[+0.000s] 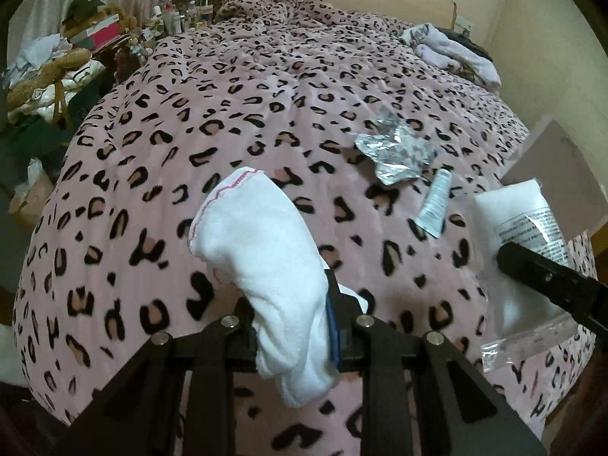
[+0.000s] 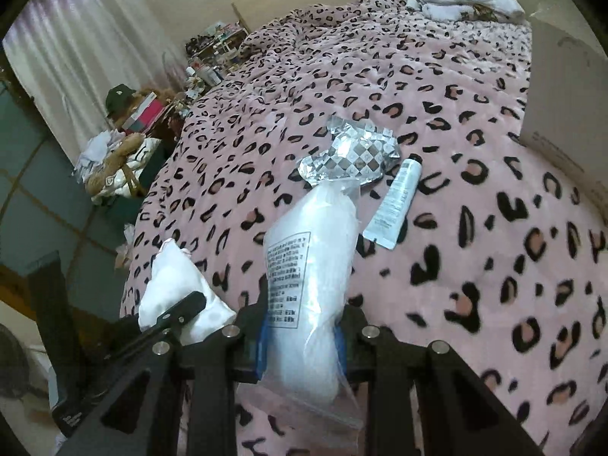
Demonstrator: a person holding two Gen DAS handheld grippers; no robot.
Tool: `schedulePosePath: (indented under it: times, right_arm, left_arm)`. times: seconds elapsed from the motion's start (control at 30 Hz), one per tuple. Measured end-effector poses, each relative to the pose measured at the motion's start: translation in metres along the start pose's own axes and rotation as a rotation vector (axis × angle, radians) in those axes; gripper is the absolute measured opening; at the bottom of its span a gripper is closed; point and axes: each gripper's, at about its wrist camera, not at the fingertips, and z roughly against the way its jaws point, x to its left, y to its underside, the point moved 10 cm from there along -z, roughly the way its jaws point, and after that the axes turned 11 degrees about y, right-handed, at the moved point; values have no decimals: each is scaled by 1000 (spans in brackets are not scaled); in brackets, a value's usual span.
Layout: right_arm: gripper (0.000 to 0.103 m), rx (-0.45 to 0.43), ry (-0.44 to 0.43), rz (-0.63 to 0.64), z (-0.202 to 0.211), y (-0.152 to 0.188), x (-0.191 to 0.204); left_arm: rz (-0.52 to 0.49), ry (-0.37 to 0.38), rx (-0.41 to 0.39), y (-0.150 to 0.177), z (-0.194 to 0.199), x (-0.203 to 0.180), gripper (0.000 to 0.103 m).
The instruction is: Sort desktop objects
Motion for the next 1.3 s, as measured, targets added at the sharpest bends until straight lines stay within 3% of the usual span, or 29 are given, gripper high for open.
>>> schedulePosePath:
  times: [0.63,1.3]
  right_arm:
    - [26,-123,93,-30,90,8,-51]
    - [26,-168,211,-106,120,7,-129]
  left_arm:
    - [-140,53,-32,-5,36,-105,25]
    - [-260,115,-3,-8,19,-196,25]
